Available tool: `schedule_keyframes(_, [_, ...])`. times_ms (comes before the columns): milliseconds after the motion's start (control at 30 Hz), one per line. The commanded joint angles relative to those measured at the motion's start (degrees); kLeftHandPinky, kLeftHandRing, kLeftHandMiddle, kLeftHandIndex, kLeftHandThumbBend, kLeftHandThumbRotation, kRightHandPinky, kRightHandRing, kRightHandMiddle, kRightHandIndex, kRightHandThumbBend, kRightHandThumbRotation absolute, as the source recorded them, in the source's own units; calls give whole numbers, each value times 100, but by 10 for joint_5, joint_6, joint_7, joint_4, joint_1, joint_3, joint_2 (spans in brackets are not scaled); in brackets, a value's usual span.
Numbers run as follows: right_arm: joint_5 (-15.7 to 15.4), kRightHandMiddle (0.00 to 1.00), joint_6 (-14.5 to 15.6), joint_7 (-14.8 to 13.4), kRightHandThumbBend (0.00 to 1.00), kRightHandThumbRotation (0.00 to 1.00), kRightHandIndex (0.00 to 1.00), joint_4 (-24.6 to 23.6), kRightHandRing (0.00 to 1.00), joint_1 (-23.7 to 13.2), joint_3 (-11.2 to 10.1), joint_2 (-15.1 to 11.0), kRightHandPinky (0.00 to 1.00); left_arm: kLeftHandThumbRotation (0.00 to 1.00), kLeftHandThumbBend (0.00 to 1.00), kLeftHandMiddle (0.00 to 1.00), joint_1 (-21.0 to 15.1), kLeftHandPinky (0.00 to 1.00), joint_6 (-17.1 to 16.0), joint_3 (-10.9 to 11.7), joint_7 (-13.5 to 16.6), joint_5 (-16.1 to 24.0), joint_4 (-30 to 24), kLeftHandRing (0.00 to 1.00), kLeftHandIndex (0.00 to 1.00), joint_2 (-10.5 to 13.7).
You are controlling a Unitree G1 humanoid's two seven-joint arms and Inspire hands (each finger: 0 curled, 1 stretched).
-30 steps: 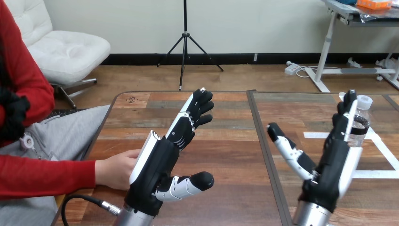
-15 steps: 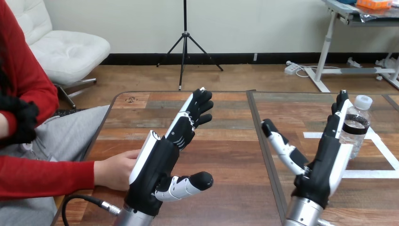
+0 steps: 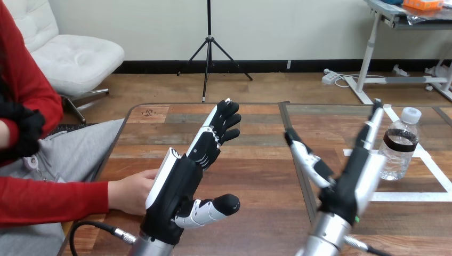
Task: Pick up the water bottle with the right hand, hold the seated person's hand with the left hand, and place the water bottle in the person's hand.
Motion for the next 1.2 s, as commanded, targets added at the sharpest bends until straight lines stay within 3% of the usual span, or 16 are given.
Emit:
schedule_keyframes(0, [0,100,29,19,100,40,100,6,100,-68,21,32,100,77,92,97,-17,88,-1,0,1,-6,-27,94,98,1])
schedule_keyframes(367, [12,100,25,37,100,39,100,19,100,-83,31,28,100,76,91,96,-17,88,-1,2,3,-7,-30,94,98,-2])
schedule_keyframes(633, [41,100,-32,56,100,32,100,39,100,-86,26,28,100,76,91,96,-15,87,1,3,3,-6,-34,93,98,2])
schedule_keyframes(967, [48,100,-51,60,100,27,100,59,100,-92,23,20,100,76,89,96,-17,88,-5,3,0,-13,-30,93,98,4])
schedule_keyframes(1167, [37,100,-58,47,100,22,100,71,100,-97,26,10,100,76,88,96,-16,88,-2,5,2,-10,-31,93,98,6])
